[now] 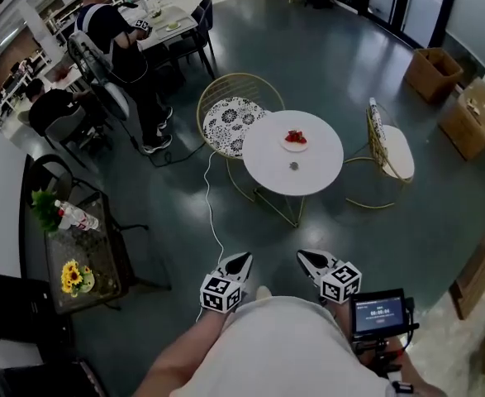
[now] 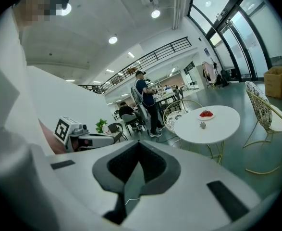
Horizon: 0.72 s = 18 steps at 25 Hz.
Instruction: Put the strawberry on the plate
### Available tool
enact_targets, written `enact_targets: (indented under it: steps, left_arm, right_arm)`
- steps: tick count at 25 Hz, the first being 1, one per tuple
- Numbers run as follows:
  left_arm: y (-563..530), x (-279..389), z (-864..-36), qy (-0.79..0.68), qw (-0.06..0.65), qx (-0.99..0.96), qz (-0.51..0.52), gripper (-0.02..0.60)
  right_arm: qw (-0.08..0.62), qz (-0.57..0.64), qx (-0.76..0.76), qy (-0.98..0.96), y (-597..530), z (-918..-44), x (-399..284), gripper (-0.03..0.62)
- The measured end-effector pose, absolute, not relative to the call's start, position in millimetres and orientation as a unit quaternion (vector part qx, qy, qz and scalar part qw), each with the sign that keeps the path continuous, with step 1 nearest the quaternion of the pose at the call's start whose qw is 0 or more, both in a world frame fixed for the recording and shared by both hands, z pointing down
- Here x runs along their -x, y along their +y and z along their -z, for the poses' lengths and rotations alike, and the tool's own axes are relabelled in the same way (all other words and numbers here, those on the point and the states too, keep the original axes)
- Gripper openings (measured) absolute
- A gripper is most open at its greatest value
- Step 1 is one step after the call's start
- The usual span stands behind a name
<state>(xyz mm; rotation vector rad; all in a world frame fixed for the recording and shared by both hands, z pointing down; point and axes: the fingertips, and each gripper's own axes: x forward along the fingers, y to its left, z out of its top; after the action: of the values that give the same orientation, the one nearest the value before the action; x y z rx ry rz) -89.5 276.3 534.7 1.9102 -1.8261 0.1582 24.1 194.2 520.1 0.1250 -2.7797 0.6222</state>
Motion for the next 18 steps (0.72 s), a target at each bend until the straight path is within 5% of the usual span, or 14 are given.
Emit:
enact_targets:
  steps: [18]
  left_arm:
    - [239,150,-547,-0.650,0.259,-0.712,-0.052,0.006]
  right_arm:
    - [0.165,-0.216,-0.061,-0.960,162,-535,37,0.006]
